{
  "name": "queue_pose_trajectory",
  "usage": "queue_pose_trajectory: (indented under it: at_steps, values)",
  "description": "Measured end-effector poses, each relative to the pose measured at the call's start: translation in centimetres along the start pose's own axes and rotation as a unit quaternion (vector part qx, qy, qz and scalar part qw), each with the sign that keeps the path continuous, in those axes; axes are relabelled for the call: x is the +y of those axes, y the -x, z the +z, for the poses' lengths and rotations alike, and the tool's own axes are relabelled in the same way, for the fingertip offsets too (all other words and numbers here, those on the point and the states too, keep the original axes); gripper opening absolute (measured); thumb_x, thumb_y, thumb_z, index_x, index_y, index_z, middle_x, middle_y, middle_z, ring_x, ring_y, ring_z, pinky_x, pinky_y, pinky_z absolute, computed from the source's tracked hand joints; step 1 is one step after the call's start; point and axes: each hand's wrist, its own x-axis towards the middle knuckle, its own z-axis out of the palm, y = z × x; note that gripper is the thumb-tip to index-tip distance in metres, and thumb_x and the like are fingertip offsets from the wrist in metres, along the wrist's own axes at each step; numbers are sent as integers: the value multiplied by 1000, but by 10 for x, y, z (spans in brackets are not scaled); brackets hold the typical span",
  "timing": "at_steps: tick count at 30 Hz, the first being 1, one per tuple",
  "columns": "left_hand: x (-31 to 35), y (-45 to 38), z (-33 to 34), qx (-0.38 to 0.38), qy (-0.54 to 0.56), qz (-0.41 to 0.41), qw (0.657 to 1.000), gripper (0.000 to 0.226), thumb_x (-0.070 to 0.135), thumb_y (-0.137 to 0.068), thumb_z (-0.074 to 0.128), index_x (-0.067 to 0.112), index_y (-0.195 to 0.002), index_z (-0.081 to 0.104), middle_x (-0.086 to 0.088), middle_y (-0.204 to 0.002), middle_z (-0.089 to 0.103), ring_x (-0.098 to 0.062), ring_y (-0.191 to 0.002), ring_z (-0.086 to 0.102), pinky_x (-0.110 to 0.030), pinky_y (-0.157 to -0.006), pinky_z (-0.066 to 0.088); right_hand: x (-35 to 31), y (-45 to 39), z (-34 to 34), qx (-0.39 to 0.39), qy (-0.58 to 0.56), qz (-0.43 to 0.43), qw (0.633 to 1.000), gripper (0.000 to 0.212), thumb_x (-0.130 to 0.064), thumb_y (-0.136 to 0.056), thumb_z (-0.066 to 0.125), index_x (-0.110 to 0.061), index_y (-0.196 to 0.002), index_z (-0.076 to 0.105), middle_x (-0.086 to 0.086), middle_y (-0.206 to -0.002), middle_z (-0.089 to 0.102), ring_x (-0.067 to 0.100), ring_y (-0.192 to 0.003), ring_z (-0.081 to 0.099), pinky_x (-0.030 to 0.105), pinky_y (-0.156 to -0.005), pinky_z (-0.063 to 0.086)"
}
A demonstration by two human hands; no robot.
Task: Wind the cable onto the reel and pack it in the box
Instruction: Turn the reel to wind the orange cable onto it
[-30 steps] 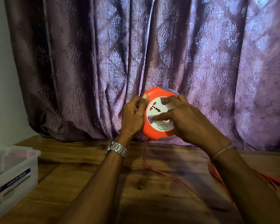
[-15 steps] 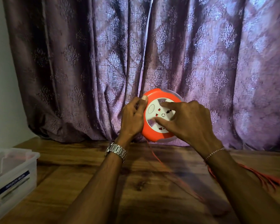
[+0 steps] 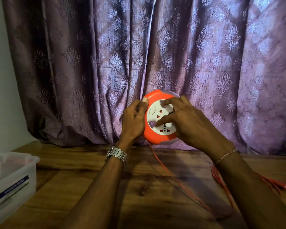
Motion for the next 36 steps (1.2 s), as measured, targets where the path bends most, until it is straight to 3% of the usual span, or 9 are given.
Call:
queue_pose_trajectory:
  at_steps: [6, 8, 11, 14, 21, 25, 29, 32, 36]
  values:
    - [1, 0, 0, -4, -12, 3, 1000, 43, 45, -97, 52, 20, -63, 42, 0, -60, 49, -17, -64, 43, -50, -60, 40, -3, 0, 6, 4, 38, 16, 999, 46, -37, -65, 71, -51, -109, 66, 6, -123, 54, 32, -111, 51, 39, -72, 50]
    - [2, 1, 0, -4, -22, 9, 1000, 44, 44, -98, 52, 20, -63, 41, 4, -59, 47, -16, -62, 41, -47, -59, 39, -4, 1, 8, 38, 52, 32, 997, 43, -35, -69, 55, -52, -107, 66, 4, -115, 56, 30, -105, 55, 37, -66, 50]
    - [3, 1, 0, -5, -16, 10, 1000, 42, 44, -98, 52, 21, -63, 43, 7, -59, 47, -14, -62, 42, -42, -60, 38, -5, 4, 11, 59, 74, 77, 993, 52, -30, -68, 61, -55, -114, 61, 1, -106, 56, 26, -97, 60, 31, -60, 45]
    - [3, 2, 1, -9, -21, 12, 1000, 42, 44, -99, 51, 21, -64, 44, 9, -57, 47, -13, -61, 42, -41, -60, 38, -6, 4, 12, 66, 71, 121, 988, 56, -44, -61, 63, -58, -116, 57, 1, -102, 60, 27, -83, 64, 30, -58, 39]
    - [3, 2, 3, -10, 0, 2, 1000, 41, 42, -99, 53, 28, -61, 49, 10, -54, 48, -10, -59, 40, -36, -59, 35, -4, 1, 16, 154, 20, 178, 972, 70, -82, -57, 52, -42, -113, 67, 7, -79, 74, 34, -73, 68, 34, -60, 52]
    - [4, 3, 2, -6, -7, 3, 1000, 42, 43, -99, 52, 21, -64, 43, 9, -59, 45, -12, -61, 39, -39, -60, 35, -5, 0, 12, 125, 11, 148, 981, 61, -72, -70, 56, -33, -115, 67, 1, -81, 74, 29, -79, 68, 36, -63, 53]
    - [5, 3, 0, -7, -5, 3, 1000, 42, 42, -100, 51, 21, -65, 41, 7, -59, 44, -11, -60, 37, -38, -59, 32, 1, 1, 6, 94, -33, 36, 994, 25, -22, -83, 64, -29, -106, 71, 1, -104, 65, 27, -103, 62, 41, -70, 54]
    - [5, 3, 0, -6, -11, 5, 1000, 41, 44, -100, 50, 19, -68, 44, -3, -63, 46, -15, -64, 40, -45, -60, 36, 1, 1, 2, 15, -27, 10, 999, 41, -11, -78, 52, -38, -102, 71, 1, -125, 52, 24, -127, 45, 39, -79, 53]
    - [5, 4, 0, -5, -24, 9, 1000, 42, 41, -102, 51, 21, -66, 41, -1, -62, 47, -15, -63, 41, -44, -59, 36, -4, 2, 0, -7, 24, 0, 1000, 45, -15, -70, 65, -44, -105, 70, 3, -134, 47, 26, -129, 43, 35, -77, 47]
